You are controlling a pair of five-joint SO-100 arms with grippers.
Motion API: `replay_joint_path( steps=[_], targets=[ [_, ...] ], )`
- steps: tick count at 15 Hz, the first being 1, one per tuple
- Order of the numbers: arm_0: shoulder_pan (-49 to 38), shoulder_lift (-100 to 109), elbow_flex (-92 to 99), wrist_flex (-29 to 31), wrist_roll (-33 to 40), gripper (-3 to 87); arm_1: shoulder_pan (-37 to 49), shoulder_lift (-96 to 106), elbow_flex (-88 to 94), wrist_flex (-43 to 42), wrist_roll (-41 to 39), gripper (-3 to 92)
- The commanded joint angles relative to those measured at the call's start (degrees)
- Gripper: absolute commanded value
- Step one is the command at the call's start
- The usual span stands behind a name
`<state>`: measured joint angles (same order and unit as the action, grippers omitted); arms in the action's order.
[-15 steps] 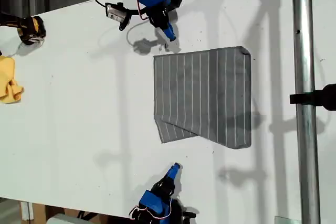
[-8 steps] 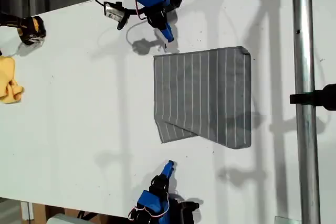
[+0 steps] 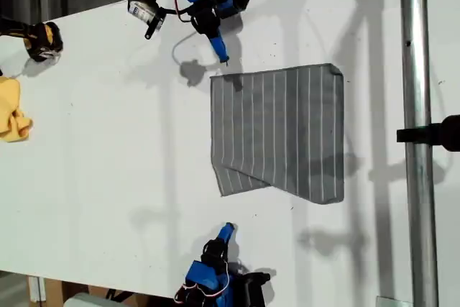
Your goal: Grasp corners of a towel and fold twice.
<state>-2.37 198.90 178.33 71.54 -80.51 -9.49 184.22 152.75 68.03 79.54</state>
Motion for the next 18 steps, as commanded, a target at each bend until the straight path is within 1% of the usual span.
replay_joint_path(
  steps=[1, 2, 3, 5, 7, 8, 9, 10, 11, 12, 14, 15, 16, 17, 18],
  targets=[
    [1.49, 0.35, 0.35, -1.14, 2.29, -1.5, -1.85, -19.25, -11.07, -3.43, 0.09, -0.2],
    [1.58, 0.35, 0.26, -1.41, 4.66, -1.5, -3.34, -26.98, -14.77, -5.27, -0.26, 1.5],
    [1.76, 0.35, 0.26, -1.49, 6.86, -1.5, -4.66, -28.56, -14.94, -6.77, 2.11, 6.1],
    [1.85, 0.35, 0.26, -1.05, 8.0, -1.5, -11.25, -29.53, -14.68, -7.21, 5.19, 3.0],
    [1.32, 0.35, 0.35, -0.18, 8.26, -1.5, -19.25, -39.73, -19.95, -8.35, 7.03, 3.2],
    [0.79, 0.35, 0.35, -0.18, 8.35, -1.5, -22.24, -48.78, -26.89, -6.68, 6.06, 3.2],
    [0.44, 0.35, 0.35, 0.0, 8.17, -1.5, -24.61, -58.62, -36.12, -2.02, 4.57, 3.2],
    [0.18, 0.35, 0.35, 0.53, 8.17, -1.5, -26.1, -68.99, -46.41, 4.83, 4.04, 3.7],
    [-0.35, 0.35, 0.35, 1.14, 7.73, -1.5, -27.25, -77.26, -54.67, 9.49, 4.04, 3.7],
    [-0.35, 0.35, 0.35, 1.32, 7.47, -1.5, -28.12, -82.27, -59.33, 10.02, 4.04, 3.5],
    [-0.35, 0.35, 0.35, 1.41, 6.86, -1.5, -29.53, -87.8, -65.3, 10.28, 4.75, 0.3],
    [-0.18, 0.35, 0.35, 1.67, 6.59, -1.5, -30.67, -90.35, -66.88, 9.49, 6.24, 0.5],
    [0.0, 0.35, 0.35, 2.11, 6.33, -1.5, -31.9, -92.81, -67.59, 6.5, 7.29, -0.2],
    [0.0, 0.35, 0.35, 2.29, 6.33, -1.5, -32.78, -94.22, -66.8, 2.02, 7.38, 1.2],
    [-0.26, 0.35, 0.44, 2.37, 6.42, -1.5, -34.01, -95.01, -66.36, 0.0, 8.7, 5.9]
  ],
)
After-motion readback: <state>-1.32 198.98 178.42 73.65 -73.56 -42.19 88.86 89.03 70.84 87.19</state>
